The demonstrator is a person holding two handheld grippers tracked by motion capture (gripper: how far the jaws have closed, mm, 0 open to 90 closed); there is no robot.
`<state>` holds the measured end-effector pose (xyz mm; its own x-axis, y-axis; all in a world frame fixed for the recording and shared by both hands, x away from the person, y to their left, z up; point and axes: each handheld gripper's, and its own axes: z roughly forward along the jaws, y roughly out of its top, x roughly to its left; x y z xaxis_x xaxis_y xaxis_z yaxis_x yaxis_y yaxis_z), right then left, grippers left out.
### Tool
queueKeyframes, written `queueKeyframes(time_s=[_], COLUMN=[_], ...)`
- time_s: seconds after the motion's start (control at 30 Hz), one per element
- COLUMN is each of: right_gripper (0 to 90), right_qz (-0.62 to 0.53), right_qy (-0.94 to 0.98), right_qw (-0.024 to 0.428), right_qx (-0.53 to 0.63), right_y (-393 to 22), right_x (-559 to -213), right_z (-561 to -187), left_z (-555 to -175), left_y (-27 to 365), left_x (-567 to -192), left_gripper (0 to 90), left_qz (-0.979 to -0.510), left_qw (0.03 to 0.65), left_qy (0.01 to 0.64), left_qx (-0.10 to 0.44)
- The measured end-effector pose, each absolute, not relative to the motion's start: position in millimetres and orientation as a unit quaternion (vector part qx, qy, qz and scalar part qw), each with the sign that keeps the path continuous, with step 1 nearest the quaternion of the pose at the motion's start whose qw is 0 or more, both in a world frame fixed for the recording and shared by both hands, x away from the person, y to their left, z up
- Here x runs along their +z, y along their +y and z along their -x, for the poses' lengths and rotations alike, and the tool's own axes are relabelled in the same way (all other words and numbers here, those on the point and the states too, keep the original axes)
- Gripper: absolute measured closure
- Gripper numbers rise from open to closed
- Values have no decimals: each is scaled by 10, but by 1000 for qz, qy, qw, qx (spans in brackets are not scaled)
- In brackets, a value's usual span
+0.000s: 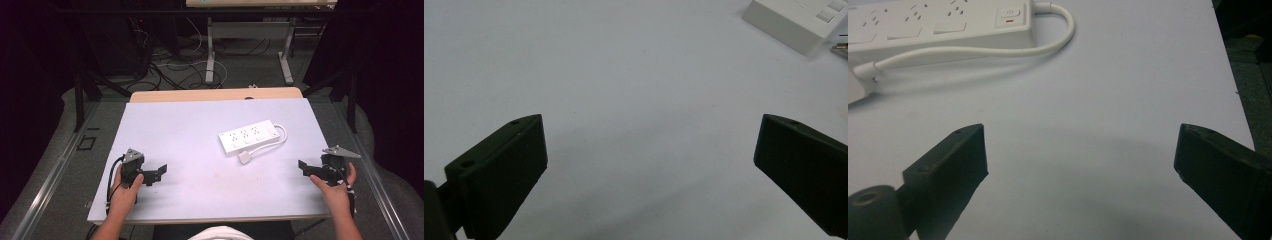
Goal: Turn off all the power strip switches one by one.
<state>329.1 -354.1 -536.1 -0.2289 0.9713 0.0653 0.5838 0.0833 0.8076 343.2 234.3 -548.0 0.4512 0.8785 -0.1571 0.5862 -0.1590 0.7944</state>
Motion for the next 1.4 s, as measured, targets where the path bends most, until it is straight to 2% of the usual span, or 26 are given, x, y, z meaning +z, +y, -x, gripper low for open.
queueKeyframes(time_s=[0.1, 0.13, 0.67, 0.87, 1.4], right_gripper=[87, 146, 273, 347, 383], right_qz=[-562, -559, -530, -516, -498], right_qy=[693, 697, 709, 723, 753], right_qw=[262, 259, 263, 259, 246], right_qx=[368, 367, 384, 380, 354], right_y=[-3510, -3487, -3293, -3197, -2983], right_x=[-5349, -5336, -5131, -4971, -4714], right_z=[-3278, -3271, -3458, -3590, -3872], left_z=[-3429, -3427, -3398, -3396, -3402], left_y=[2343, 2350, 2348, 2347, 2350], left_x=[-5473, -5461, -5439, -5436, -5432], left_gripper=[8, 9, 39, 44, 47], left_qz=[-741, -744, -742, -742, -744], left_qw=[420, 418, 412, 409, 407], left_qy=[494, 494, 498, 500, 499], left_qx=[174, 168, 181, 181, 178])
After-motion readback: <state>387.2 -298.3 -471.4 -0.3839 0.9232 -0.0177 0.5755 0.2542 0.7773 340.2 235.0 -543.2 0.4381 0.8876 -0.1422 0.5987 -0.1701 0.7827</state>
